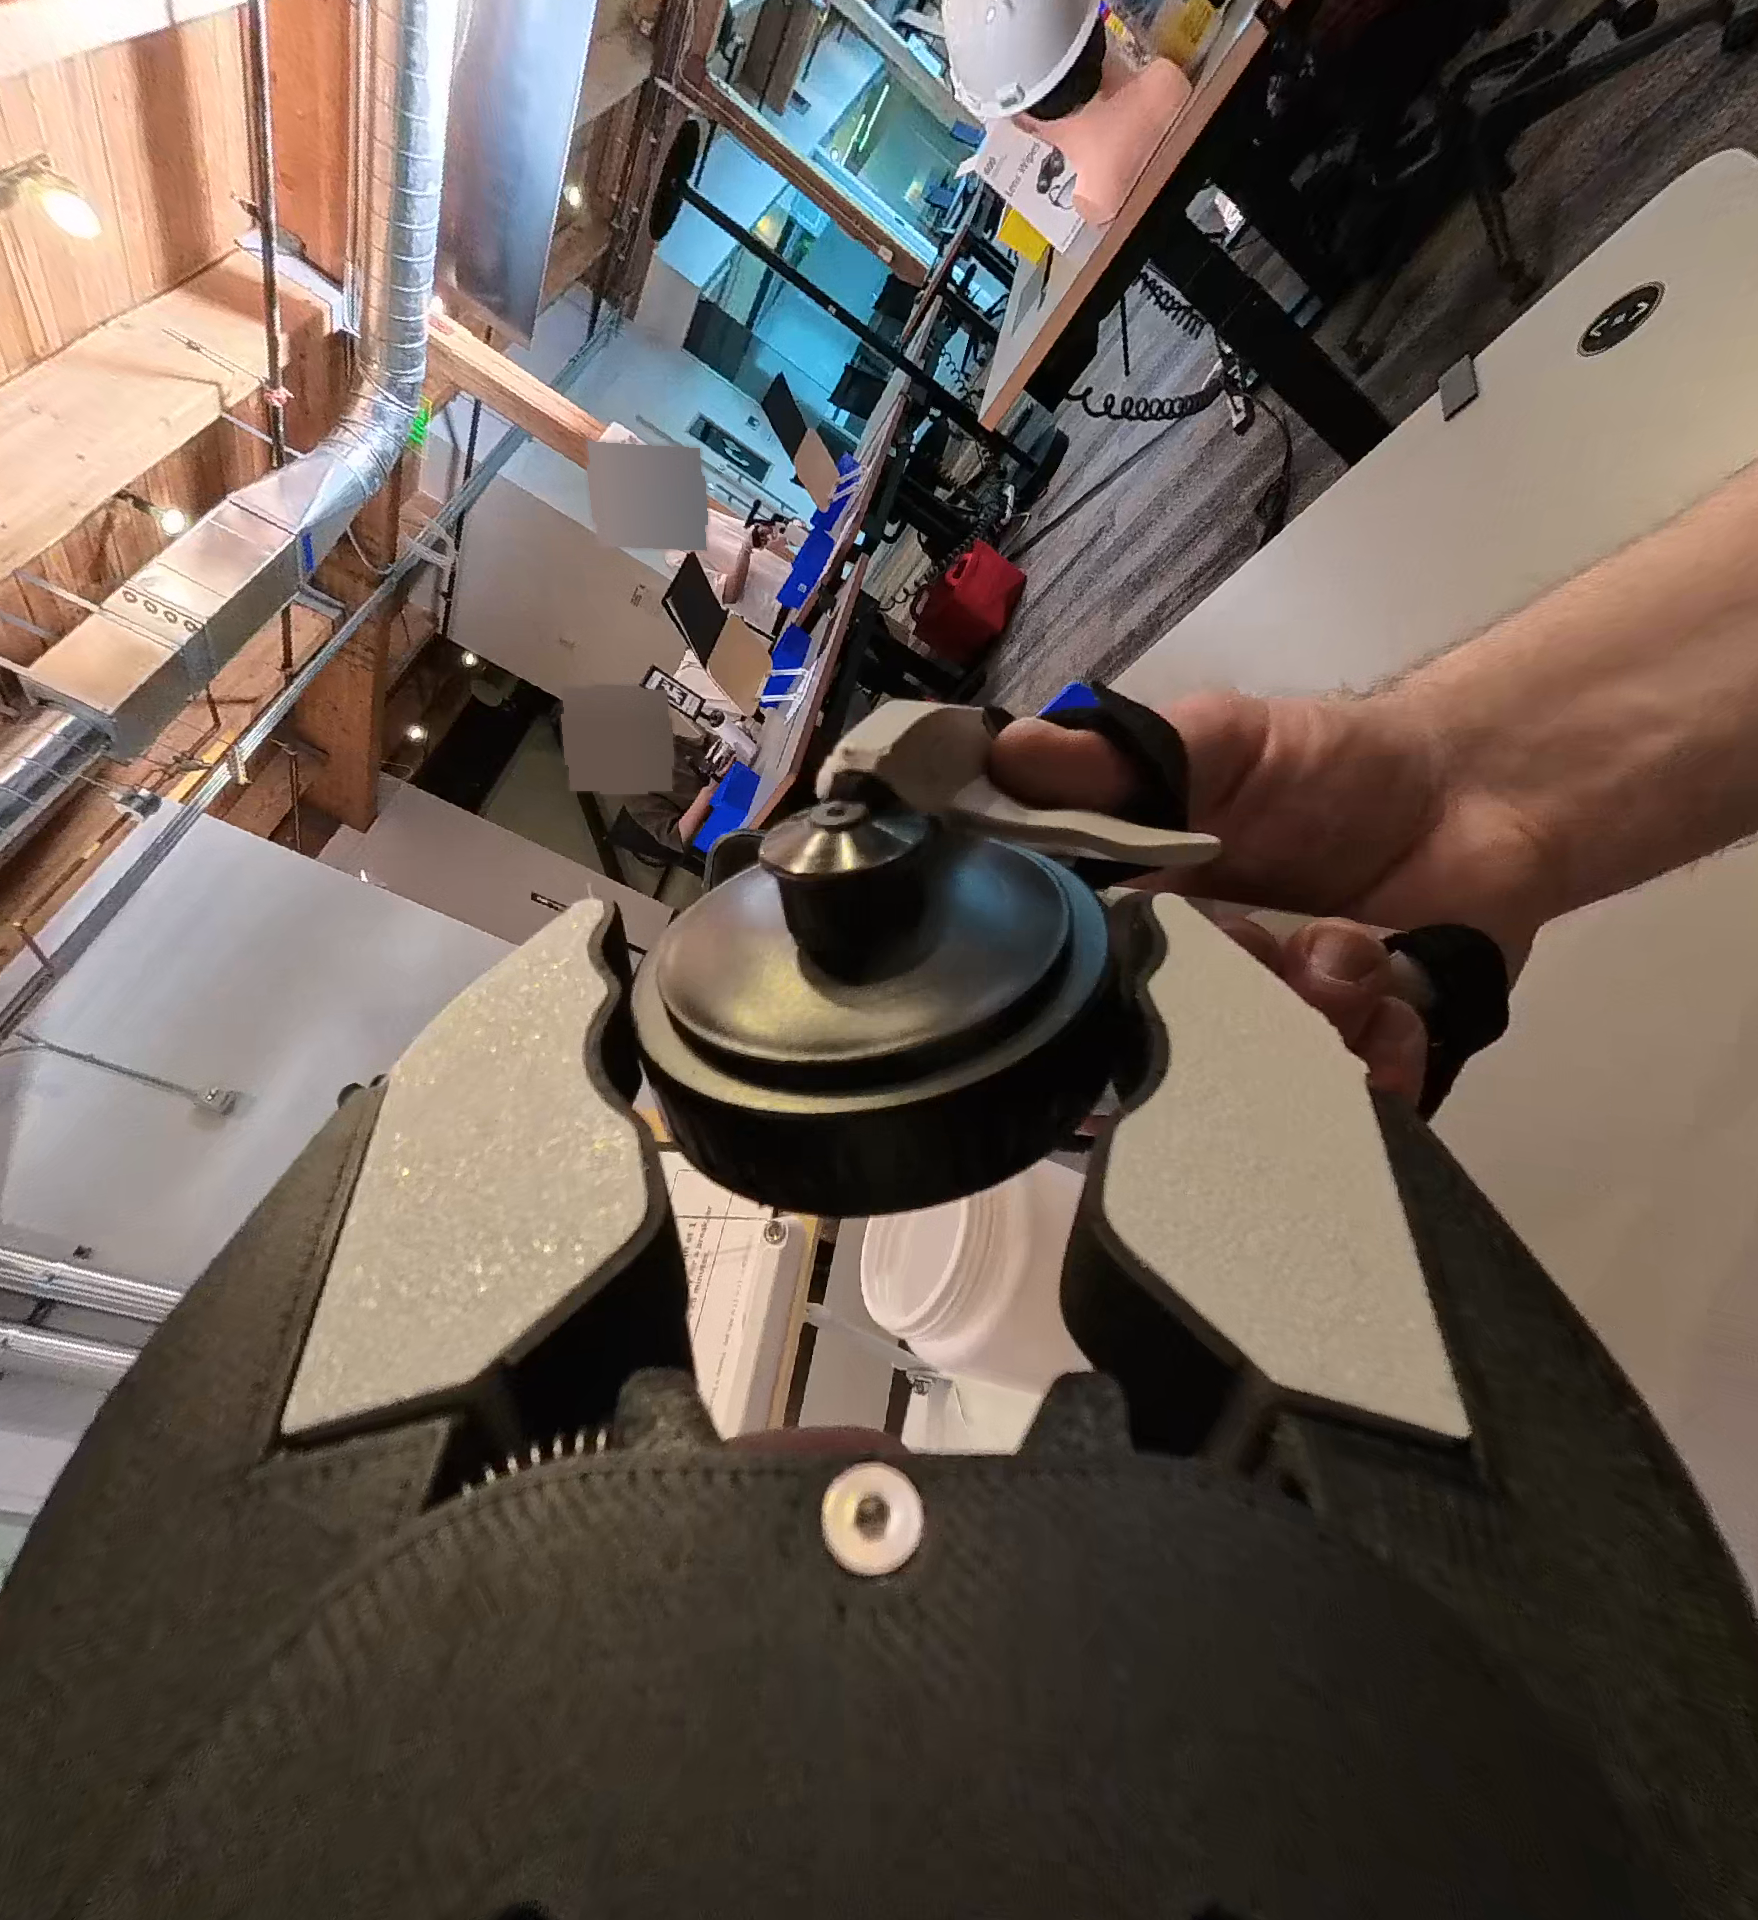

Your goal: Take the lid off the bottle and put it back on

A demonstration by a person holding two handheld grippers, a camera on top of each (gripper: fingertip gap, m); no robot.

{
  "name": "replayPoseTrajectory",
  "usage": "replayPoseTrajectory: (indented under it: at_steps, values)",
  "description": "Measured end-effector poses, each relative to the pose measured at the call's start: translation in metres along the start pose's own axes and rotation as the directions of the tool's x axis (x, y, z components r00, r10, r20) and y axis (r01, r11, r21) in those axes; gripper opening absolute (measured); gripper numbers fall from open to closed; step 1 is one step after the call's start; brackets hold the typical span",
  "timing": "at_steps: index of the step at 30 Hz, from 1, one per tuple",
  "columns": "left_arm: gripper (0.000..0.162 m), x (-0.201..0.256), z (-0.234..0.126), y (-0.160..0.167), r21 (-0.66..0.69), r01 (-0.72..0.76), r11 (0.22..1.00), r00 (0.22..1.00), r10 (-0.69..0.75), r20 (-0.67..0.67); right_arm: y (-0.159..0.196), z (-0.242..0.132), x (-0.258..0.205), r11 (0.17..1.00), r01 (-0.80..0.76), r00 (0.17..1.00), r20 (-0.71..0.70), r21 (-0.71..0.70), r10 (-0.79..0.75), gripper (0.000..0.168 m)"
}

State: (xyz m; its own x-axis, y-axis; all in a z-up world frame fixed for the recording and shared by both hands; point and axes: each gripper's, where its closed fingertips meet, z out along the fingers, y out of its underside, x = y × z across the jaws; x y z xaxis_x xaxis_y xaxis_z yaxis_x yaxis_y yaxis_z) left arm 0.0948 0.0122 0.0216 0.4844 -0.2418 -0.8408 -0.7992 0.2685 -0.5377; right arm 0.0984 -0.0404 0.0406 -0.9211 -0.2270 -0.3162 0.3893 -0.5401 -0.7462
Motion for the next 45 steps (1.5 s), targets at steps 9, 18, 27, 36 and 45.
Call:
replayPoseTrajectory:
  at_steps: [9, 18, 27, 36, 45]
  values:
    - [0.088, -0.008, 0.001, 0.015, -0.121, -0.033, 0.992, 0.998, 0.040, 0.058, -0.015, -0.013, 0.024, 0.992, 0.128, 0.932, -0.343, 0.003, -0.120, 0.069]
    - [0.089, -0.019, 0.005, 0.041, -0.329, -0.088, 0.940, 0.988, 0.125, 0.095, -0.028, -0.049, 0.034, 0.835, 0.274, 0.263, -0.798, -0.478, -0.543, 0.092]
    - [0.089, -0.020, 0.013, 0.062, -0.578, -0.214, 0.788, 0.948, 0.310, 0.072, -0.018, -0.055, 0.058, 0.825, 0.134, 0.049, -0.828, -0.548, -0.558, 0.081]
    - [0.089, -0.020, 0.013, 0.068, -0.616, -0.214, 0.758, 0.942, 0.327, 0.075, -0.017, -0.058, 0.061, 0.830, 0.128, 0.049, -0.832, -0.543, -0.552, 0.077]
    - [0.097, -0.027, -0.007, 0.069, -0.512, 0.049, 0.858, 0.991, 0.023, 0.132, -0.031, -0.070, 0.042, 0.848, 0.184, 0.093, -0.850, -0.498, -0.519, 0.077]
